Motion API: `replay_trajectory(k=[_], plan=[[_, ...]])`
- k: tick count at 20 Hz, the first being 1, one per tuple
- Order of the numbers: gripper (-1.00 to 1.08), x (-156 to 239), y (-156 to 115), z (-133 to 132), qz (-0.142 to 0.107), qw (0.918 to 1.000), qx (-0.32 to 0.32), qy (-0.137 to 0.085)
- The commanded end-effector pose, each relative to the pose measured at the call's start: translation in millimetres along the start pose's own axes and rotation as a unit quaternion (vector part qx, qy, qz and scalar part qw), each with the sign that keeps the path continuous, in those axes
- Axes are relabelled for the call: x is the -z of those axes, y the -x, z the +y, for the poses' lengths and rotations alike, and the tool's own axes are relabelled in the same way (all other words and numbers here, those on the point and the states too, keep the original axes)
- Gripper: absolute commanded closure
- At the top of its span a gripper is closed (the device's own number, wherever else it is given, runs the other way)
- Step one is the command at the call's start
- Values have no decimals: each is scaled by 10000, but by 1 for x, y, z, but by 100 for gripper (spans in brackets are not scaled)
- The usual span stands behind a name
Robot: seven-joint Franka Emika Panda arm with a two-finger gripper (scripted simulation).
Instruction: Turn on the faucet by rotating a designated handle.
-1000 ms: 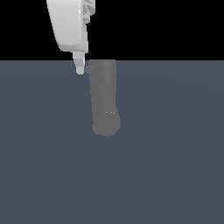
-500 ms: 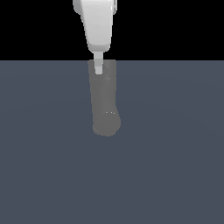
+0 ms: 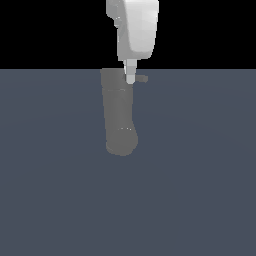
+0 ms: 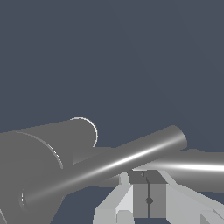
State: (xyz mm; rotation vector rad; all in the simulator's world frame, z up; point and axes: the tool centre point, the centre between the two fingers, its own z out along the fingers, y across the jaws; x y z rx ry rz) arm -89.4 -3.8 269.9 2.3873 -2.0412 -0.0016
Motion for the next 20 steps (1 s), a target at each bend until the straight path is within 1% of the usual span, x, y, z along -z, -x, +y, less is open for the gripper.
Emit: replay_trajectory(k=[1,20], plan=[[108,0,-7,-4,1,10000,-24,0],[108,0,-72,-49,3,9998,-190,-4]])
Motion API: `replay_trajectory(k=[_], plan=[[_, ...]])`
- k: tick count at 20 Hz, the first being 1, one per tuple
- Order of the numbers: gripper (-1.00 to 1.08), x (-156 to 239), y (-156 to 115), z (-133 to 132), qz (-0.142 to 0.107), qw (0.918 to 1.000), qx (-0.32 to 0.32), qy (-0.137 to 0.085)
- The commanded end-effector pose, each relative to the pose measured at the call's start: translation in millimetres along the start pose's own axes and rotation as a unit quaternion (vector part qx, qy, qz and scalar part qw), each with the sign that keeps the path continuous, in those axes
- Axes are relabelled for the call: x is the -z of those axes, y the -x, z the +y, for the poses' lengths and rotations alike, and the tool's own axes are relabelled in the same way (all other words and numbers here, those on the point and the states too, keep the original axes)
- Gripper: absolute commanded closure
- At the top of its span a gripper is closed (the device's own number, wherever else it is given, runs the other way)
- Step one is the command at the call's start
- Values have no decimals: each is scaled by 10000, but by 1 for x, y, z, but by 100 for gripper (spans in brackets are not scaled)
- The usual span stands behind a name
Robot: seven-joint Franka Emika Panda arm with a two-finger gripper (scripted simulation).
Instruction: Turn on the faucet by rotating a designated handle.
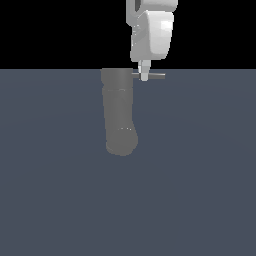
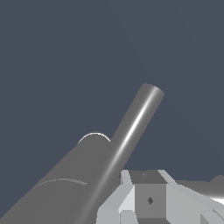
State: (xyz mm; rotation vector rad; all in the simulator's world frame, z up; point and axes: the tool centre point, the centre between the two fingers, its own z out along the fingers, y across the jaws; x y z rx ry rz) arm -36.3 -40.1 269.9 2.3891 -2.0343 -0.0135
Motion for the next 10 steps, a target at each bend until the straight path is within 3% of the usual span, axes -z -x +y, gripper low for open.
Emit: replay_trajectory(k=[1,10], plan=[[108,0,-31,-4,21,9997,-219,-41],[108,1,-57,-21,20,9996,-285,-43]])
